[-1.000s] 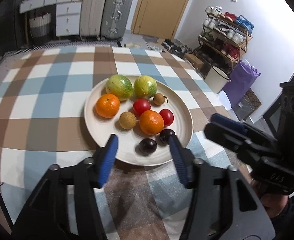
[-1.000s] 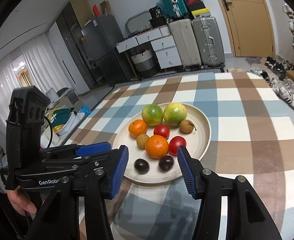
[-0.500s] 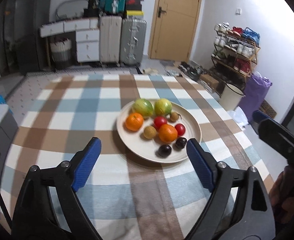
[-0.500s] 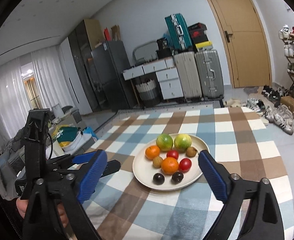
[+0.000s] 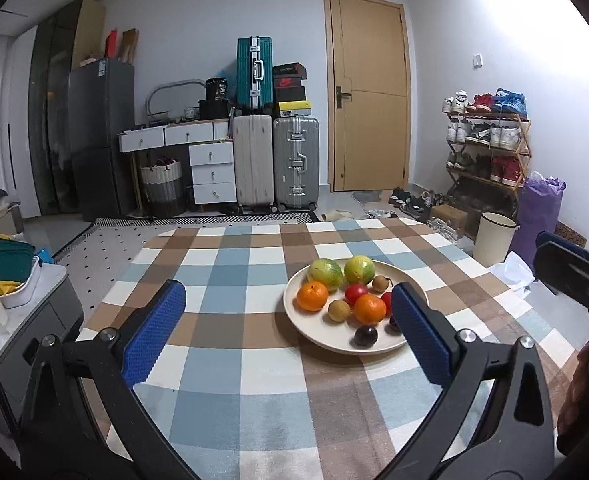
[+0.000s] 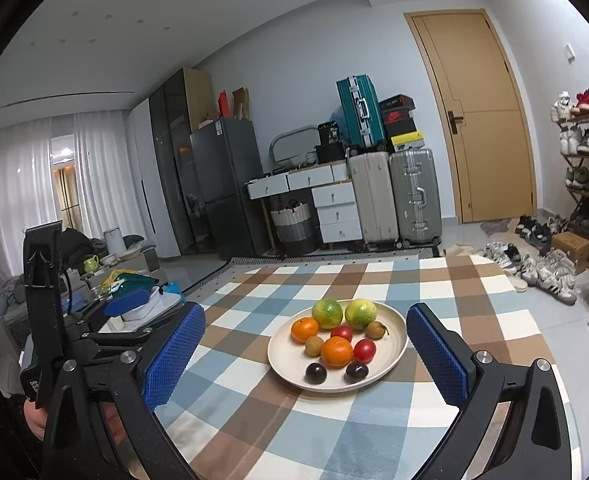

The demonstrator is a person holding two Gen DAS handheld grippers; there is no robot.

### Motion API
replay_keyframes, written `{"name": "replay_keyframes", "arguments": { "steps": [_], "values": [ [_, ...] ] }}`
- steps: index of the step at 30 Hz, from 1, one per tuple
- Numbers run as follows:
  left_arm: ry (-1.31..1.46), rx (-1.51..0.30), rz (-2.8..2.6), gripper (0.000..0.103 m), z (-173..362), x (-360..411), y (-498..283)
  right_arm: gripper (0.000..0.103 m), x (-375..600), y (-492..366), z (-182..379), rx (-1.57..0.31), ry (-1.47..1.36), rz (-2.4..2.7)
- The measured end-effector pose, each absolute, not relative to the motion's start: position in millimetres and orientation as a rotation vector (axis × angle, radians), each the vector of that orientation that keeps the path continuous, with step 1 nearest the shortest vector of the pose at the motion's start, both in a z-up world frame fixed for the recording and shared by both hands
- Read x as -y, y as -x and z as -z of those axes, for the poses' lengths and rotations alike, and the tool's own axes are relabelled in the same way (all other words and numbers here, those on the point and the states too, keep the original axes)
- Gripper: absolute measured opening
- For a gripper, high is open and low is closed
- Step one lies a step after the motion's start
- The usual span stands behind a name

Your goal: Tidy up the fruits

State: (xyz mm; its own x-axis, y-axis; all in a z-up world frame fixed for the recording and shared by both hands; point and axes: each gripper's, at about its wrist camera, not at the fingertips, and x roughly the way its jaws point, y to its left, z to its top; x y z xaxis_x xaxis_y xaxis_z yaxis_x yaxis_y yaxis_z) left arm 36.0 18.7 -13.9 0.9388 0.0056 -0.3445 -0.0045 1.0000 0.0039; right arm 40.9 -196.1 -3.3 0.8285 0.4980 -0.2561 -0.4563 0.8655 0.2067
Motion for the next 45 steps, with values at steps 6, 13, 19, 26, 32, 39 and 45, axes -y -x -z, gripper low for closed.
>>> {"name": "replay_keyframes", "arguments": {
  "steps": [6, 13, 19, 26, 32, 39, 45],
  "values": [
    [0.011, -0.319, -0.021, 0.102, 26, -24, -27, 0.102, 190, -30, 15, -0.273, -0.068, -0.480],
    [0.021, -0.319, -0.042, 0.102, 52, -28, -28, 0.103, 193, -28, 34, -0.249, -0.077, -0.444],
    [0.016, -0.310, -0.053, 0.102, 65, -30, -32, 0.102, 195, -30, 43, -0.244, -0.059, -0.422],
    [0.007, -0.325, -0.026, 0.102, 68, -30, -39, 0.103, 184, -52, 57, -0.359, -0.017, -0.379],
    [0.005, -0.326, -0.027, 0.102, 68, -30, -39, 0.103, 176, -49, 59, -0.342, 0.032, -0.387],
    [0.004, -0.324, -0.029, 0.102, 69, -31, -40, 0.103, 174, -48, 61, -0.345, 0.038, -0.393],
    [0.005, -0.324, -0.032, 0.102, 69, -32, -40, 0.103, 175, -48, 62, -0.346, 0.041, -0.393]
  ]
}}
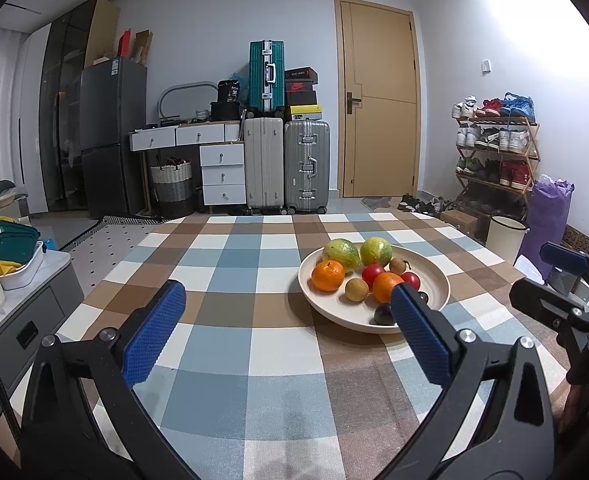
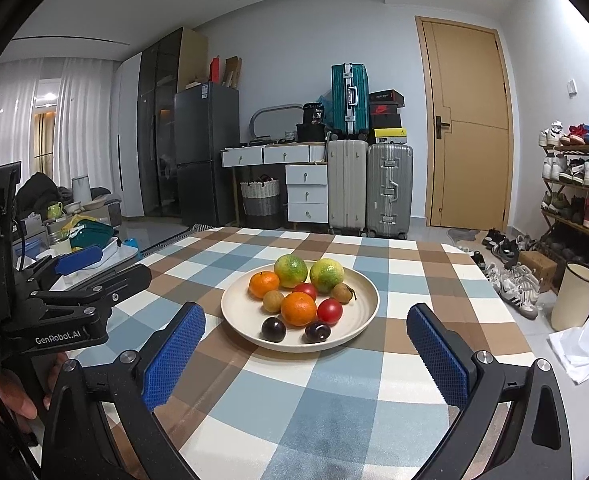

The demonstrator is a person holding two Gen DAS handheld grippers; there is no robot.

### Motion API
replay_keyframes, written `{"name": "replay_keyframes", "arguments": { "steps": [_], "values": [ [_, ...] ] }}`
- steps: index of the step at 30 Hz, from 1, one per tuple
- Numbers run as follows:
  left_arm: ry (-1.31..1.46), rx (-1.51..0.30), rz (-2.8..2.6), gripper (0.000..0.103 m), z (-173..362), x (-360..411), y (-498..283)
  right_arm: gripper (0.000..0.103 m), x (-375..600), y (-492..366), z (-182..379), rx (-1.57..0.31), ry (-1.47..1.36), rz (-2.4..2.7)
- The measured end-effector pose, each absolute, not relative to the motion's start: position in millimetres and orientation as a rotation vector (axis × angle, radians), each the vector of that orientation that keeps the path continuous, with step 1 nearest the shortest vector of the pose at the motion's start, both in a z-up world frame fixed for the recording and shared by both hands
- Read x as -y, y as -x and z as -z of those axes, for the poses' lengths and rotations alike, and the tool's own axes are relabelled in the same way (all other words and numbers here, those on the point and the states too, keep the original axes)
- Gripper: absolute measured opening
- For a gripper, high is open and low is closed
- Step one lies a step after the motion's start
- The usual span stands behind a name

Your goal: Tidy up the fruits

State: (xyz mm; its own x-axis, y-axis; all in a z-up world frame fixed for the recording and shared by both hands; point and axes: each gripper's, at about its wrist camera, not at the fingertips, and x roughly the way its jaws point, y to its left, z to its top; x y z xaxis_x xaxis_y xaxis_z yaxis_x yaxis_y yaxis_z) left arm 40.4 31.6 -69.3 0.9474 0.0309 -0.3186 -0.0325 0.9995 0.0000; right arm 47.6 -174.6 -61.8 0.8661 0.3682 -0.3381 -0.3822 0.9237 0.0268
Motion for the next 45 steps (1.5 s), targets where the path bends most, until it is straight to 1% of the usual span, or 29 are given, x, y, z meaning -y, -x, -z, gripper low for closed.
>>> {"name": "replay_keyframes", "arguments": {
  "steps": [6, 45],
  "values": [
    [0.005, -0.323, -0.033, 0.102, 69.1, -31.4, -40.3, 0.103, 175.9, -50.3, 64.1, -0.365, 0.030, -0.393],
    [0.007, -0.321, -0.041, 0.102, 69.4, -32.7, -40.7, 0.103, 175.6, -44.5, 60.6, -0.343, 0.044, -0.396]
  ]
}}
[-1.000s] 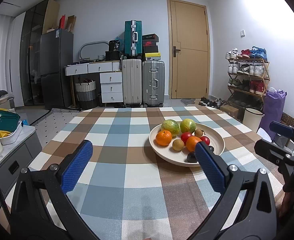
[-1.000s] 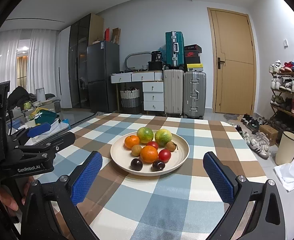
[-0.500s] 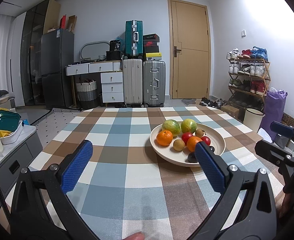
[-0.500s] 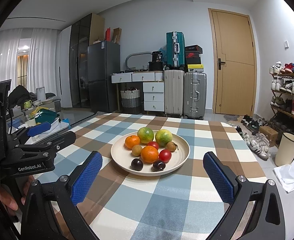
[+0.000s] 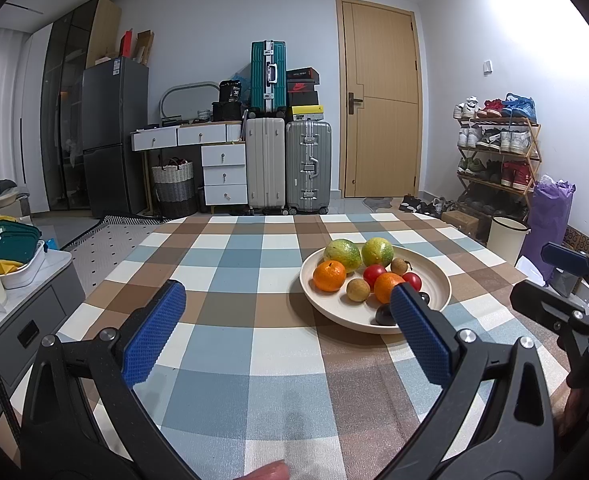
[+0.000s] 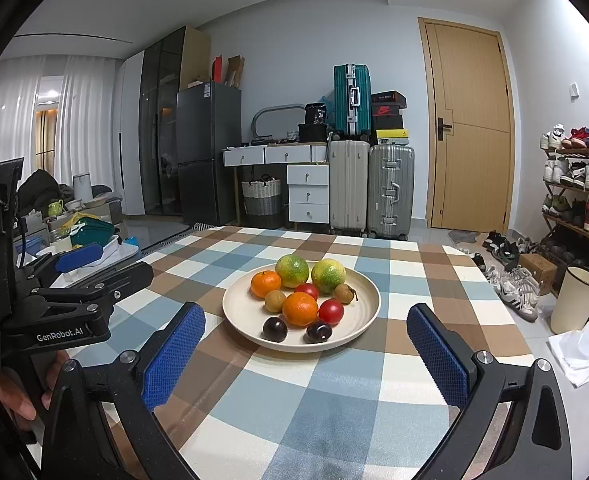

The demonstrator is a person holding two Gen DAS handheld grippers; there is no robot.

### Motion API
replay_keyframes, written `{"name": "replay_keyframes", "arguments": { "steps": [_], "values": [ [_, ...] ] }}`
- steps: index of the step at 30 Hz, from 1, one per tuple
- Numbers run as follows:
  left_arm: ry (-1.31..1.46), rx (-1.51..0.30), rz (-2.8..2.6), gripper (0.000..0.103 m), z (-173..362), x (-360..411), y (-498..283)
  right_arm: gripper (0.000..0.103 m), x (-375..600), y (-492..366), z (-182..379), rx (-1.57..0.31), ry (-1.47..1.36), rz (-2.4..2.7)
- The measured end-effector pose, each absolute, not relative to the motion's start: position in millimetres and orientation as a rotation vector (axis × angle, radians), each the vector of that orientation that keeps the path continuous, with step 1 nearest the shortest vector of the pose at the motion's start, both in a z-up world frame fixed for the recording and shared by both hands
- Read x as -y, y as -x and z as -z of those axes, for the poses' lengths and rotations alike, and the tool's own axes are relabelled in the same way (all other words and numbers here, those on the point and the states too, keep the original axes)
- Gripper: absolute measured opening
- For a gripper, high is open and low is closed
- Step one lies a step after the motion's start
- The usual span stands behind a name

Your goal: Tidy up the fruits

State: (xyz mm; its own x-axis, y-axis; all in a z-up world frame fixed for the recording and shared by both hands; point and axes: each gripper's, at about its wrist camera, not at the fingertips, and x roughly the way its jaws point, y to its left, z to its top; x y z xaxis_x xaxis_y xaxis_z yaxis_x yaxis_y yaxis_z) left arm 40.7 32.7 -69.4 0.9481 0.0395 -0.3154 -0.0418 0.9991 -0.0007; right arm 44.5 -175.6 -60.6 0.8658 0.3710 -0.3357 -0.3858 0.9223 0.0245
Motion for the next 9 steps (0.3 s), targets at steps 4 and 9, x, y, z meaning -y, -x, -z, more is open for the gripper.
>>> {"name": "replay_keyframes", "arguments": {
  "steps": [4, 9],
  "values": [
    [0.007, -0.321, -0.041, 0.102, 68.8, -32.1, -39.9, 0.103, 175.4, -45.2, 60.7, -0.343, 0.044, -0.396],
    [0.009, -0.323, -0.037, 0.102, 69.4, -32.8, -41.5, 0.103, 175.4, -44.7, 60.5, -0.342, 0.045, -0.396]
  ]
}}
